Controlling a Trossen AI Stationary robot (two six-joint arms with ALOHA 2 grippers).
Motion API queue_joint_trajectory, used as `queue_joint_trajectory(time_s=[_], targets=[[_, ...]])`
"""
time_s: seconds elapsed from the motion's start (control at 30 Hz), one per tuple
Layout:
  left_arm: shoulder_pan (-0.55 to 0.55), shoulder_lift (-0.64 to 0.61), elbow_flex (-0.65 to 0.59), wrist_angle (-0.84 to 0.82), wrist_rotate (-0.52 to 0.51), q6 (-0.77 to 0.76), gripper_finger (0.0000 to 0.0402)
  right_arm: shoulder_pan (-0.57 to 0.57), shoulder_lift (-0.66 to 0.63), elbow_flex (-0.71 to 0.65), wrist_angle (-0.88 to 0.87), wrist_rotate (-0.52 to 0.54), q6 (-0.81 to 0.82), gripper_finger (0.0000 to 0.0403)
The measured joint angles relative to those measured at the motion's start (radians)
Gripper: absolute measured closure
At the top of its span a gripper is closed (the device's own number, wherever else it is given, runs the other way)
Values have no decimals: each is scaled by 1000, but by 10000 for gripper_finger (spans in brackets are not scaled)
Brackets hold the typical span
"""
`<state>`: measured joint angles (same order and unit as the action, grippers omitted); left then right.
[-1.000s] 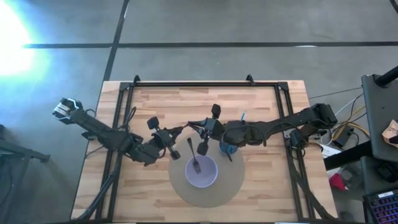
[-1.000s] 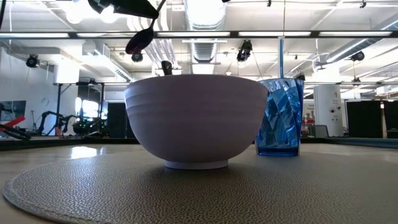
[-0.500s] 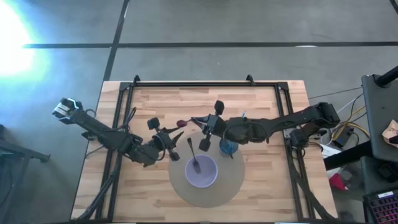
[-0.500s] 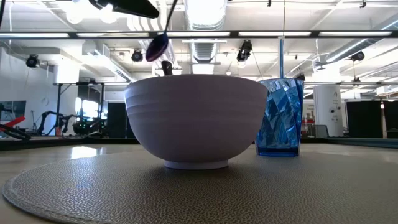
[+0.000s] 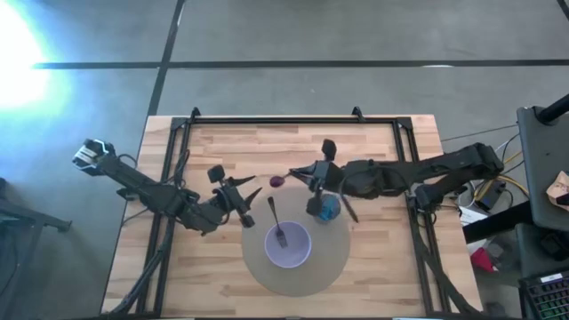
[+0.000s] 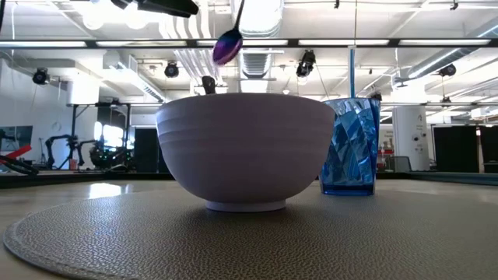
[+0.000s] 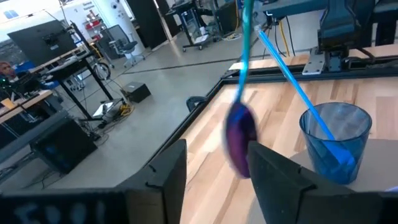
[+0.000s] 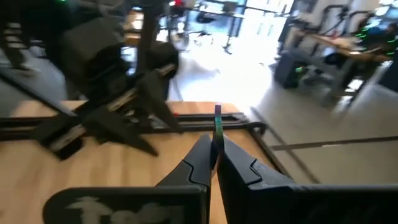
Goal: Pick & Place Utensil
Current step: Put the spoon into the bowl
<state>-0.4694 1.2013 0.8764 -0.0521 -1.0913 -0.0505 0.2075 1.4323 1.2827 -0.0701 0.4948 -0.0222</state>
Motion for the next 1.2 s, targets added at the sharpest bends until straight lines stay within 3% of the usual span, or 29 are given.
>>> queue_joint_trajectory(time_s=[0.63, 1.03, 1.2], targets=[[0, -12, 0, -4, 26, -2, 236, -38, -231, -2, -259, -274, 191, 392], [0, -28, 0, -61, 36, -3, 236, -187, -151, -7, -280, -585, 284, 392], [0, -69, 0, -121, 57, -58, 236, -207, -87, -7, -275, -654, 301, 392]])
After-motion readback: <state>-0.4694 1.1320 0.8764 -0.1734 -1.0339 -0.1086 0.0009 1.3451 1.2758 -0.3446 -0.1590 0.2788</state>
